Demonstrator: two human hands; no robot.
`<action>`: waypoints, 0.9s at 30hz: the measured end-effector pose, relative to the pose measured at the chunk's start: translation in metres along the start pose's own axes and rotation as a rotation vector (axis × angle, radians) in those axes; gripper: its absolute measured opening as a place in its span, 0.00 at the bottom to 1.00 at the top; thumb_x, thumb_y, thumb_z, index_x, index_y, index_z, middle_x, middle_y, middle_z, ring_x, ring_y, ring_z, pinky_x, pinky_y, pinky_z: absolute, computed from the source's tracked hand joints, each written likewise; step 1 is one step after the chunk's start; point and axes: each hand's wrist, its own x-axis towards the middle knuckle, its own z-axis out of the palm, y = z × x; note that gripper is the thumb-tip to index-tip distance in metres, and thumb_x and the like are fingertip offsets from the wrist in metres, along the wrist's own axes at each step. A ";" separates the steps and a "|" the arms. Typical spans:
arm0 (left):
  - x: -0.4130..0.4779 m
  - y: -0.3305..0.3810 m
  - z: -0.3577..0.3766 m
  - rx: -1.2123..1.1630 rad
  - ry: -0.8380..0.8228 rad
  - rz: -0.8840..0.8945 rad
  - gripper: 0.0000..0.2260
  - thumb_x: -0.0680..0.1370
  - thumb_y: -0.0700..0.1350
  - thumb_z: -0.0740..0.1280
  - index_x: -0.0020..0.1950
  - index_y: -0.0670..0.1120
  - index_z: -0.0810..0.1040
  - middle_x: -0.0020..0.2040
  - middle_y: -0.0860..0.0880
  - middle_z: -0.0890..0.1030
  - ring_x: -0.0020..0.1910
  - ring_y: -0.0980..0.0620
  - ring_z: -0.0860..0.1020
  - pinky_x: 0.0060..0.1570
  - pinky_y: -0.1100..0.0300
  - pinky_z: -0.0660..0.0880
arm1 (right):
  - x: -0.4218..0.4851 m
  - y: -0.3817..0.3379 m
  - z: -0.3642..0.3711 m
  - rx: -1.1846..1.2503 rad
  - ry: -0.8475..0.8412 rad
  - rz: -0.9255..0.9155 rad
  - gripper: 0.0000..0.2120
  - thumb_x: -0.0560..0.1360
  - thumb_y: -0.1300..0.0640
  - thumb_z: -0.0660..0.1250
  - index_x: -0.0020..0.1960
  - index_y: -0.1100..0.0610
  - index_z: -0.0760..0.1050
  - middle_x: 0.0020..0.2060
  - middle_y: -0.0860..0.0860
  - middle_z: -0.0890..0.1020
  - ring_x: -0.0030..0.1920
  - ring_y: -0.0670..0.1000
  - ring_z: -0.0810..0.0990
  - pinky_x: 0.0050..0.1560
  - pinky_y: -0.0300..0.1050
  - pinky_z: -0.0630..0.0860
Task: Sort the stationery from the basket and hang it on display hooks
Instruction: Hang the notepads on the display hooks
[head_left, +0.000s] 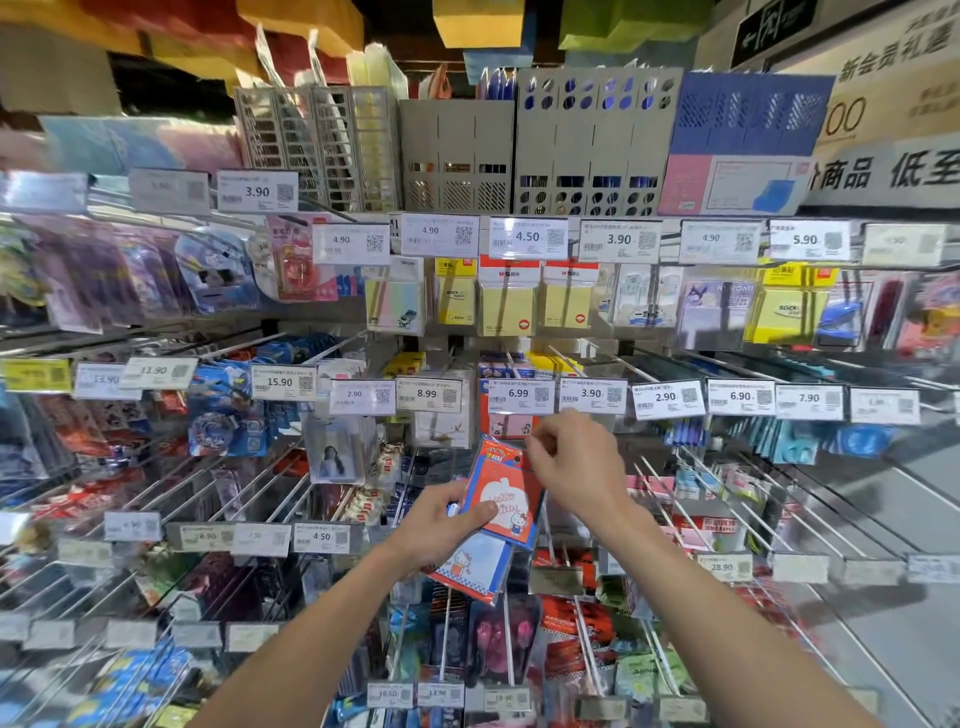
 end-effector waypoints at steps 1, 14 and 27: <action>0.001 -0.001 -0.001 -0.008 0.009 0.010 0.09 0.82 0.46 0.70 0.59 0.43 0.84 0.57 0.49 0.87 0.55 0.51 0.85 0.51 0.61 0.79 | 0.001 0.000 -0.003 -0.050 0.121 -0.091 0.06 0.76 0.53 0.71 0.47 0.55 0.79 0.42 0.47 0.77 0.44 0.50 0.73 0.40 0.45 0.68; 0.023 0.012 0.002 -0.023 0.027 0.075 0.11 0.81 0.52 0.70 0.59 0.50 0.85 0.60 0.52 0.86 0.59 0.49 0.84 0.60 0.49 0.79 | 0.046 0.009 -0.030 -0.090 -0.038 -0.172 0.13 0.85 0.48 0.55 0.62 0.48 0.76 0.56 0.48 0.83 0.60 0.55 0.77 0.47 0.50 0.65; 0.038 0.031 0.007 -0.094 0.134 0.104 0.12 0.77 0.54 0.72 0.58 0.50 0.83 0.54 0.52 0.87 0.53 0.48 0.86 0.51 0.51 0.83 | 0.070 0.004 -0.028 0.018 -0.077 -0.036 0.10 0.85 0.48 0.55 0.54 0.50 0.73 0.47 0.53 0.84 0.48 0.60 0.81 0.45 0.57 0.78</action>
